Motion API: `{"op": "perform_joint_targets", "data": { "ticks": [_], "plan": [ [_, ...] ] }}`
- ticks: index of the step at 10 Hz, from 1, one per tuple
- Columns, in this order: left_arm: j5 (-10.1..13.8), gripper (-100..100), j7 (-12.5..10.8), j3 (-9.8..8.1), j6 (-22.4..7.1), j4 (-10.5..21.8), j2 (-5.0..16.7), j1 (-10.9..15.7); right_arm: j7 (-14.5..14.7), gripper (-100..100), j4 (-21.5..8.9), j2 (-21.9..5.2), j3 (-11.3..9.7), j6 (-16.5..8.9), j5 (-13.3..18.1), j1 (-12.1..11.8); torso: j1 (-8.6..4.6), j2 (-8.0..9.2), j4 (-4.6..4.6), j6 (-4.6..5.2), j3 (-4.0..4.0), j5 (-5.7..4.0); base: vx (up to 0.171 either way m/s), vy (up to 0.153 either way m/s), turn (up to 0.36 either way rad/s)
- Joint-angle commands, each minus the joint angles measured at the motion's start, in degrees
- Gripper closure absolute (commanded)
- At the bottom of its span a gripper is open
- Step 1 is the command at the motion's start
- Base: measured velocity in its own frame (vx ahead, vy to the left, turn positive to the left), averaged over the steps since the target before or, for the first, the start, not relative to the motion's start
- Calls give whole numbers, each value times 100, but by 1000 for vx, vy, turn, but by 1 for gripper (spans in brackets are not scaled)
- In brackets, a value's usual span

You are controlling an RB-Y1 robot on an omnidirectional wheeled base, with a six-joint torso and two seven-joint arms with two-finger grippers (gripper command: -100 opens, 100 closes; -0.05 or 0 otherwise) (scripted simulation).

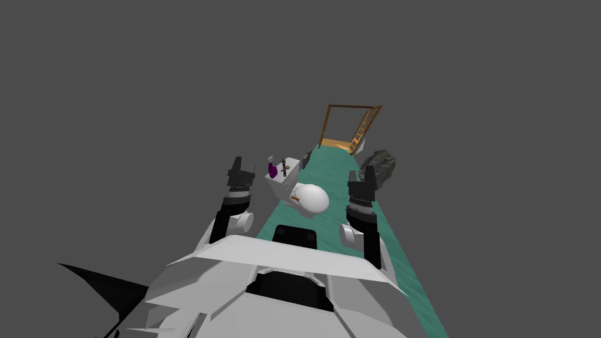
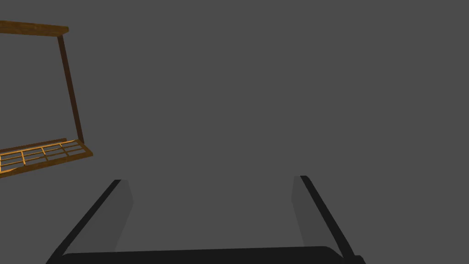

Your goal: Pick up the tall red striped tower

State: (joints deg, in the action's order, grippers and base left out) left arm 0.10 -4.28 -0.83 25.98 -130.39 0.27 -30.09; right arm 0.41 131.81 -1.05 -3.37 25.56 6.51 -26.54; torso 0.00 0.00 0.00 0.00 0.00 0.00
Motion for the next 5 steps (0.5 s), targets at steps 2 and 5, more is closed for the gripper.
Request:
{"op": "perform_joint_targets", "data": {
  "ticks": [2, 5],
  "plan": [
    [181, -100, -64, -65, -315, 243, 368, 202, 0, 0, 0, 0, 0, 0, 0, 0, -1, 3, 0, 0, 2, 0, -27, -21, 63],
    [482, -100, -176, -170, -797, 658, 666, 559, 0, 0, 0, 1, 0, 0, 0, 0, -15, 14, 3, 0, 8, -3, -47, -46, 74]
  ]
}}
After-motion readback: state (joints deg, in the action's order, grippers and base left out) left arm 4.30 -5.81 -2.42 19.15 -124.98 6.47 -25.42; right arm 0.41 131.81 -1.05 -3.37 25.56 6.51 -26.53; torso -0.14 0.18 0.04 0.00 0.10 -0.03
